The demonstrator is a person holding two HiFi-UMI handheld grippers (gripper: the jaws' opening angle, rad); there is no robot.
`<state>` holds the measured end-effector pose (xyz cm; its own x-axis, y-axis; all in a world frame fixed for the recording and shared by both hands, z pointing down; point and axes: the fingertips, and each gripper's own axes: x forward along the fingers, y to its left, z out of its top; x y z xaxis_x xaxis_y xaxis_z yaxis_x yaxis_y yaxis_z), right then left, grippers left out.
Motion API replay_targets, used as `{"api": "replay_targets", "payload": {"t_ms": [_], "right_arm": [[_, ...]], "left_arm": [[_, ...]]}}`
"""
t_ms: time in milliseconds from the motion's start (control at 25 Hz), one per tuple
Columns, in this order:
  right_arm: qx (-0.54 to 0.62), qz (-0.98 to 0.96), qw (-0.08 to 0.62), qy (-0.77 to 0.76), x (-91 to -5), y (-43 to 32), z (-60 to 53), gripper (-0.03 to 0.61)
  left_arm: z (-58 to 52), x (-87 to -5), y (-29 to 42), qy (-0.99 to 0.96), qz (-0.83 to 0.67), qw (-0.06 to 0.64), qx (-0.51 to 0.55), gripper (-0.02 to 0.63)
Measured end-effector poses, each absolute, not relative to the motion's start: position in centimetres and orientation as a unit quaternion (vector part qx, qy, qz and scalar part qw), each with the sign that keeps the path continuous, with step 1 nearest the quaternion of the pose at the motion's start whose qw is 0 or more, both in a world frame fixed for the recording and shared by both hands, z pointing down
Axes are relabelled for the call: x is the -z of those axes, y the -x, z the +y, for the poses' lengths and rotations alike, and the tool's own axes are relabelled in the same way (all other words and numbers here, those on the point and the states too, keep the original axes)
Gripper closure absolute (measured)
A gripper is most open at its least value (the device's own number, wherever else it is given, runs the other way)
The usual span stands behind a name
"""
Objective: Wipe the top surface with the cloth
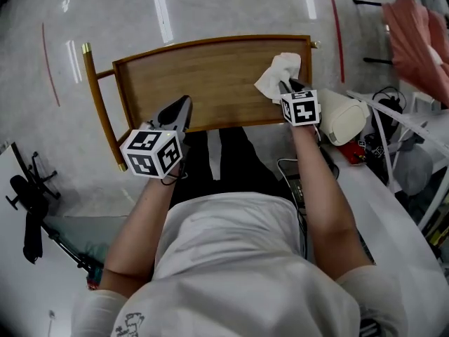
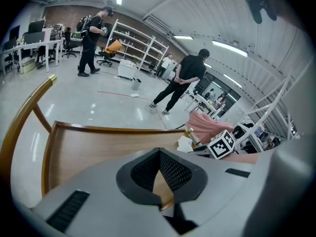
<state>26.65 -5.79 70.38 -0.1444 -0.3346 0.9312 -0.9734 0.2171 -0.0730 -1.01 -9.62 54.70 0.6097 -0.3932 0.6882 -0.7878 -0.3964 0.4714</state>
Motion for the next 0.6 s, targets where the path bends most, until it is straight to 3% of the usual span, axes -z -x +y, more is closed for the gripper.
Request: {"api": "replay_targets", "payload": {"t_ms": [600], "right_arm": [[-0.367,-0.726,0.428,-0.395,-71.0,-5.5,-7.0,0.494]], "left_arm": [[-9.9,-55.0,12.1,-0.775,-0.409,0.430,-0.220,0.606]]}}
